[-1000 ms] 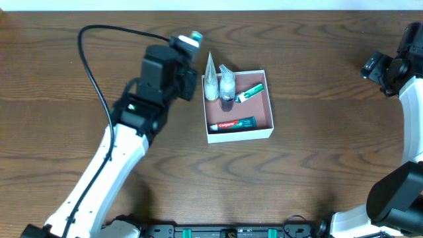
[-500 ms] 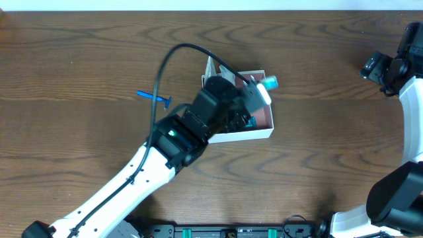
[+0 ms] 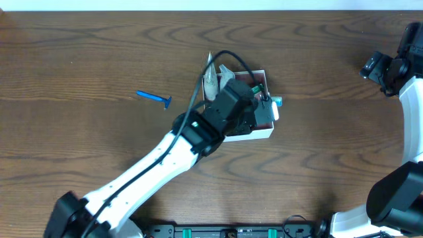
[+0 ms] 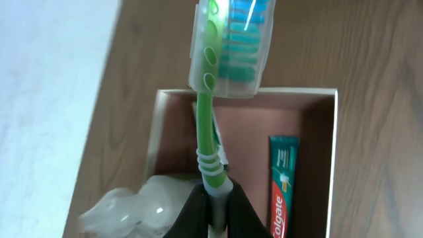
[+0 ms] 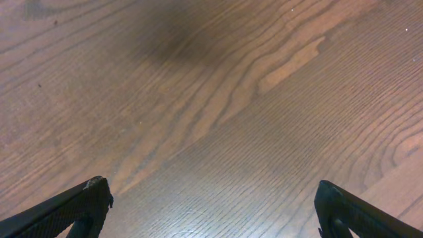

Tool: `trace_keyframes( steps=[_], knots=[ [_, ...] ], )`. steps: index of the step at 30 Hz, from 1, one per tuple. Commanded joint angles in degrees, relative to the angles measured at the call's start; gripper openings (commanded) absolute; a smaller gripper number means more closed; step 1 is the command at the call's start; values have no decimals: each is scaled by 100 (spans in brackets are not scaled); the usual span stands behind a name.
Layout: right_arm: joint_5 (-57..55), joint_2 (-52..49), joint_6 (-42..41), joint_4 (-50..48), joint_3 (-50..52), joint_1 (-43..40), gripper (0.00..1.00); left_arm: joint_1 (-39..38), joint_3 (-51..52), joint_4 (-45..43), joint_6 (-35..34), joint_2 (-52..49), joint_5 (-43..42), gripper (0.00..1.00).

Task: Pack container
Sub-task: 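Lower the toothbrush into the box and open the left gripper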

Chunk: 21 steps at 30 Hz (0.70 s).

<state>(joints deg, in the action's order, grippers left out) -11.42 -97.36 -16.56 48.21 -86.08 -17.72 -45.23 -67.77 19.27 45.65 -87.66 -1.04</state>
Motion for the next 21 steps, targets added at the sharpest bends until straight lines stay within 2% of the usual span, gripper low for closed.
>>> trace_keyframes(
  steps=[1, 6, 11, 14, 15, 16, 19, 20, 21],
  knots=[
    [-59, 17, -101, 4, -37, -17, 99, -11, 26, 11, 516, -251, 192, 6],
    [-57, 17, -101, 4, -37, -17, 99, -11, 26, 9, 605, -616, 743, 6],
    [-59, 17, -101, 4, -37, -17, 99, -4, 26, 11, 750, -876, 822, 7],
    [-59, 15, -101, 4, -37, -17, 99, 7, 26, 4, 752, -981, 844, 17],
    [-59, 17, -101, 4, -37, -17, 99, 7, 26, -13, 752, -1010, 859, 17],
    [-59, 17, -101, 4, -37, -17, 99, 7, 26, -17, 752, -1025, 866, 23],
    [-59, 17, -101, 4, -37, -17, 99, 17, 26, -11, 748, -1040, 992, 28],
    [-59, 17, -101, 4, -37, -17, 99, 22, 26, -11, 748, -1040, 1029, 35],
    [-59, 17, -101, 4, -37, -17, 99, 22, 26, -17, 748, -1040, 1082, 53]
  ],
)
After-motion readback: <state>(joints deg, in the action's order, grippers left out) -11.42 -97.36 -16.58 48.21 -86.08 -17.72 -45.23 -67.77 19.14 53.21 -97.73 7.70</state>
